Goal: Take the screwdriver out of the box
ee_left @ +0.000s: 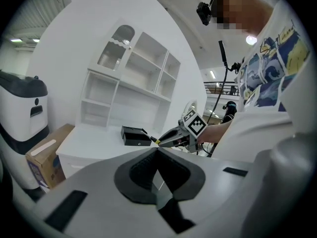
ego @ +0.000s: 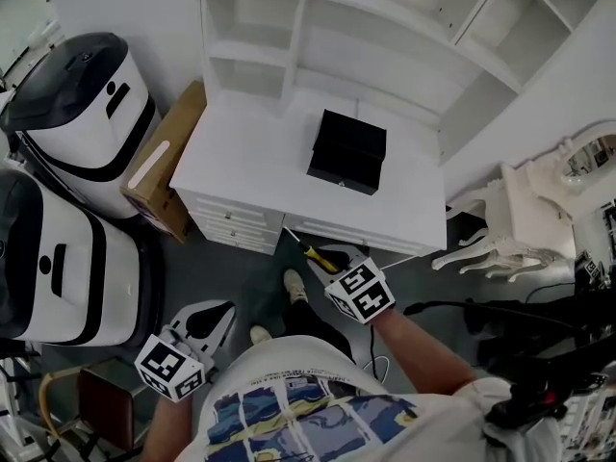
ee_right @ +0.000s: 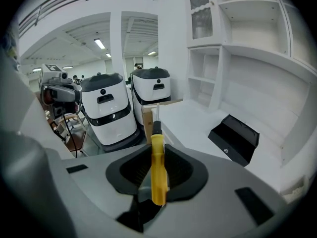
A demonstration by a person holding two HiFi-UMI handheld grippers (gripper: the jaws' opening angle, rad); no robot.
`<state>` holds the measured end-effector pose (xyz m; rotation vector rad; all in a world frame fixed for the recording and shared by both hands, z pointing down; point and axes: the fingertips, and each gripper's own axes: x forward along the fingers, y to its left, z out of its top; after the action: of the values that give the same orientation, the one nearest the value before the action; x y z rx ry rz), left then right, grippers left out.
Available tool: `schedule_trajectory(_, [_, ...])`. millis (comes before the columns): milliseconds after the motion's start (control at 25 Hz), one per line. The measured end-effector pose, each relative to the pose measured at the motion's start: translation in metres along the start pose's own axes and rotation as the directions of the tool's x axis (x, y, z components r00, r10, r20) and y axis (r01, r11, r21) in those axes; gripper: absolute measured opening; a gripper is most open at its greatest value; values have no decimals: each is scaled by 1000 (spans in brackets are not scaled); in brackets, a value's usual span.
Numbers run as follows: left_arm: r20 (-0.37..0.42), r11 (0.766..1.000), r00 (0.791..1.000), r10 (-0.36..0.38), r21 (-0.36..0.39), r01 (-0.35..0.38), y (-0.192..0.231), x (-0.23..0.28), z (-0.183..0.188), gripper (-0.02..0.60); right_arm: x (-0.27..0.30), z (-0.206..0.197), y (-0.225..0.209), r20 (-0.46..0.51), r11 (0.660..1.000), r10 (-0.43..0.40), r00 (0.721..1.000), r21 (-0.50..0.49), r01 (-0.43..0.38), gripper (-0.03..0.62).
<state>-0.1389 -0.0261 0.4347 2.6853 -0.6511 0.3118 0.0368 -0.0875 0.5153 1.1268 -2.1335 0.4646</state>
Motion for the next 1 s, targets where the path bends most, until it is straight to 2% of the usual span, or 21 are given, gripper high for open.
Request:
schedule_trajectory(200, [3,1000,1000,15,-13,-15,1,-4,-3,14,2,5,9,4,1000,18,1000,-20,-18,98])
schedule_trajectory(520, [-19,999,999,35,21,-35,2,-6,-3,12,1,16,19,27,998,43,999,-35,-42,98])
schedule_trajectory(1000, [-41,1000,999,21,24,-20,-5,2,-6,12,-5,12,20,40,999,50,998,-24,-49,98])
